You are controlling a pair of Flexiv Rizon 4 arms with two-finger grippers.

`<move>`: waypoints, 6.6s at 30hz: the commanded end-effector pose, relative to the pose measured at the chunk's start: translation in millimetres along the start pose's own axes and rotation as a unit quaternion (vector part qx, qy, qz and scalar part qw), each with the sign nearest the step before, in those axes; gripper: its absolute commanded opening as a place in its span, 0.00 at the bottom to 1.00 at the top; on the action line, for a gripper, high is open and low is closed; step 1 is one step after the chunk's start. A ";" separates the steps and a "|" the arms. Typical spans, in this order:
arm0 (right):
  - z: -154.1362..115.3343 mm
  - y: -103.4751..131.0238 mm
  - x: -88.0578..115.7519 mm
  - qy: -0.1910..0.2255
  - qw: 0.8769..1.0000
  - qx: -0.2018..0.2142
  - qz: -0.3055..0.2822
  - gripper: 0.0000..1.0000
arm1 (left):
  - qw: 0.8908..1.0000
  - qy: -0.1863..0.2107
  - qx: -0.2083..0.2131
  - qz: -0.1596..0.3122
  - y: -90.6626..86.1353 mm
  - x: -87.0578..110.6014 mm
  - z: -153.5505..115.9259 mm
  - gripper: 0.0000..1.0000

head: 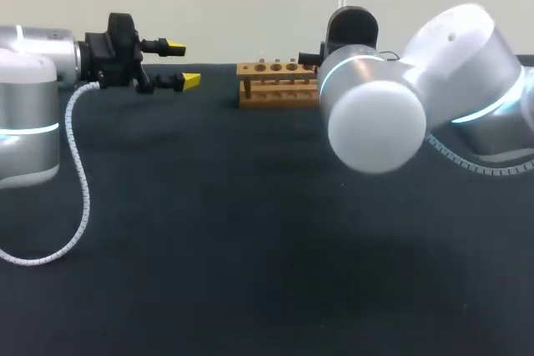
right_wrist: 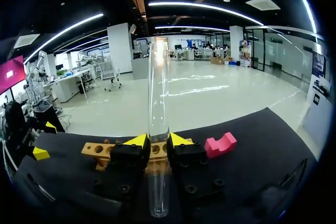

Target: Grasp the test tube, adjust it, and insert it.

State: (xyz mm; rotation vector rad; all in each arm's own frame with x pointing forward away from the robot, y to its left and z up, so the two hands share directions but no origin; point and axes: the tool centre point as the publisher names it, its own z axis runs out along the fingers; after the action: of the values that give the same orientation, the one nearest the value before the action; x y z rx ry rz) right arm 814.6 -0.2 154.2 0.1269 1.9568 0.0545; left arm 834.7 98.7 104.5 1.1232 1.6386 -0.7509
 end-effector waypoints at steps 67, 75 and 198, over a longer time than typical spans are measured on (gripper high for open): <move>28.9 28.7 97.8 0.226 0.969 -0.092 -0.025 0.00 | 1.000 0.001 0.002 0.000 1.8 -0.2 0.5 1.00; 30.9 27.0 99.9 0.240 0.966 -0.088 -0.024 0.00 | 1.000 0.001 0.002 0.000 1.8 -0.2 0.5 1.00; -30.1 5.2 59.0 0.242 0.969 -0.048 0.010 0.00 | 1.000 0.001 0.002 0.000 1.8 -0.2 0.5 1.00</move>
State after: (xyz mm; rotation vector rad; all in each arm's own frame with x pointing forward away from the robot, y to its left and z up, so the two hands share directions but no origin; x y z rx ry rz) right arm 754.6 6.8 116.1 0.0841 2.3948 0.2230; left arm 834.7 98.8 104.5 1.1231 1.6386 -0.7508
